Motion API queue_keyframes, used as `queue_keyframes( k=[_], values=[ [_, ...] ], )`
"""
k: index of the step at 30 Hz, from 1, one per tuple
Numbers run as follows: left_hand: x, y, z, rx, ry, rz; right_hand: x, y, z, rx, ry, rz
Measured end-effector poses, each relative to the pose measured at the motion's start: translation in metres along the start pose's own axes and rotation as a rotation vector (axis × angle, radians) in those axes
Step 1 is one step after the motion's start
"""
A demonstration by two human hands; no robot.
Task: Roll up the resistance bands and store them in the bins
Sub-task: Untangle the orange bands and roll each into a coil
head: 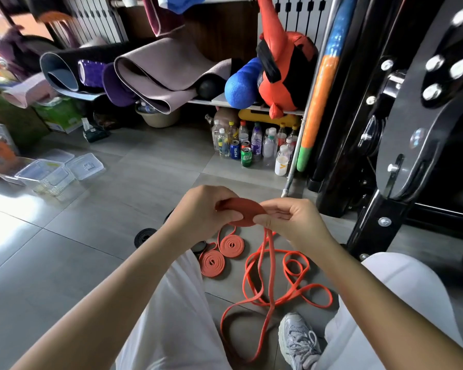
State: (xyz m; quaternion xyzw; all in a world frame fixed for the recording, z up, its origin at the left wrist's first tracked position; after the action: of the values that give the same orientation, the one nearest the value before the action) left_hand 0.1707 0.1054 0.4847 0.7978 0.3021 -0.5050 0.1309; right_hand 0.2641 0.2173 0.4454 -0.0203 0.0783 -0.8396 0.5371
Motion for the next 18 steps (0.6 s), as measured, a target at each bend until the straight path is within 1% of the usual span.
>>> queue_keyframes(
  k=[2, 6, 10, 11, 12, 13, 14, 15, 16, 18],
  values=[
    [-0.003, 0.002, 0.009, -0.062, 0.163, -0.049, 0.0, 0.002, -0.001, 0.006, -0.059, 0.002],
    [-0.006, 0.005, 0.02, -0.132, 0.535, -0.105, 0.002, 0.004, 0.003, -0.008, -0.131, -0.011],
    [0.015, 0.013, 0.018, -0.224, 1.1, -0.055, 0.006, 0.001, 0.01, -0.066, -0.186, -0.035],
    [0.021, 0.014, 0.016, -0.243, 1.214, -0.041, 0.007, 0.001, 0.011, -0.076, -0.202, -0.056],
    [0.027, 0.015, 0.015, -0.265, 1.275, -0.028, 0.005, 0.001, 0.01, -0.082, -0.216, -0.085],
    [0.03, 0.016, 0.014, -0.279, 1.272, -0.015, 0.004, 0.0, 0.009, -0.085, -0.218, -0.108],
    [0.029, 0.015, 0.015, -0.276, 1.156, -0.027, 0.003, 0.0, 0.009, -0.08, -0.206, -0.12],
    [0.021, 0.014, 0.017, -0.237, 0.934, -0.07, 0.003, -0.001, 0.007, -0.069, -0.18, -0.117],
    [0.01, 0.013, 0.015, -0.16, 0.676, -0.12, 0.002, -0.001, 0.004, -0.054, -0.149, -0.104],
    [-0.009, 0.013, -0.003, 0.078, 0.266, -0.186, 0.002, -0.001, -0.001, -0.031, -0.046, -0.058]
  ],
)
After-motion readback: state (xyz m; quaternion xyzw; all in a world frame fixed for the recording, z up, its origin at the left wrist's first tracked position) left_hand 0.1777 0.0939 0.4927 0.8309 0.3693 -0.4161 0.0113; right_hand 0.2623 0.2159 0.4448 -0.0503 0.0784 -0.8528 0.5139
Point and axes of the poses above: each hand's wrist, its own y-axis away from the middle knuckle, its own x-axis out of the palm, z = x × y, the point moved 9 cm from there along -y, towards the middle knuckle, and after that the axes turned 9 degrees about -y, right-handed, at the moved point
